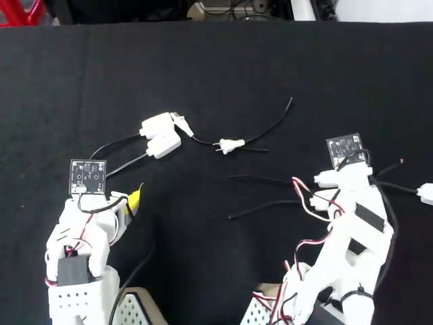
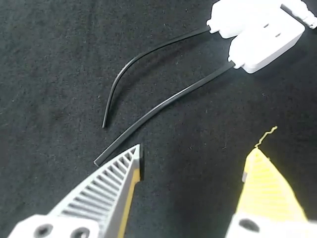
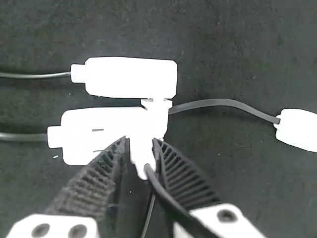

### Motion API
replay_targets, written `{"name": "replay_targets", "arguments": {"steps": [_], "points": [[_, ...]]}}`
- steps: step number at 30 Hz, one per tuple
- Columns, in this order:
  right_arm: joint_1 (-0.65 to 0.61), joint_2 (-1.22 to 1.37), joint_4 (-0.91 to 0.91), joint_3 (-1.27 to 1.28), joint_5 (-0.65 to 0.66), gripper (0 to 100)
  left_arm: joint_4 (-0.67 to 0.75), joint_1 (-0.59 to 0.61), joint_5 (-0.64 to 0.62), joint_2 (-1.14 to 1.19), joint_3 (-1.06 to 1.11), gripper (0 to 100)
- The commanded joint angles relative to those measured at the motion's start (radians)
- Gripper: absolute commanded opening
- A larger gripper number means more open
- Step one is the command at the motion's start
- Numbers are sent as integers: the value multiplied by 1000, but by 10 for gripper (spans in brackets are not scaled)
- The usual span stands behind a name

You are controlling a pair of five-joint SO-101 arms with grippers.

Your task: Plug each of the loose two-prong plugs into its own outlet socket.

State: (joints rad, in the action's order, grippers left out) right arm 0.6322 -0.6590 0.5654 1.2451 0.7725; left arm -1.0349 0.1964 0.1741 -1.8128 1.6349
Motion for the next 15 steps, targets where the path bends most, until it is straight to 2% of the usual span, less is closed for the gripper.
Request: {"name": "replay_targets", "arguments": {"steps": [1, 4, 6, 10, 15], "points": [[-23, -15, 20, -12, -28, 169, 2, 8, 5, -9, -5, 325], [-68, -25, 103, -74, -115, 279, 2, 8, 5, -9, -5, 325], [-100, -47, 213, -148, -147, 305, 2, 8, 5, -9, -5, 325], [-212, -91, 474, -337, -310, 256, 2, 8, 5, -9, -5, 325], [-394, -84, 647, -555, -614, 151, 2, 8, 5, -9, -5, 325]]}}
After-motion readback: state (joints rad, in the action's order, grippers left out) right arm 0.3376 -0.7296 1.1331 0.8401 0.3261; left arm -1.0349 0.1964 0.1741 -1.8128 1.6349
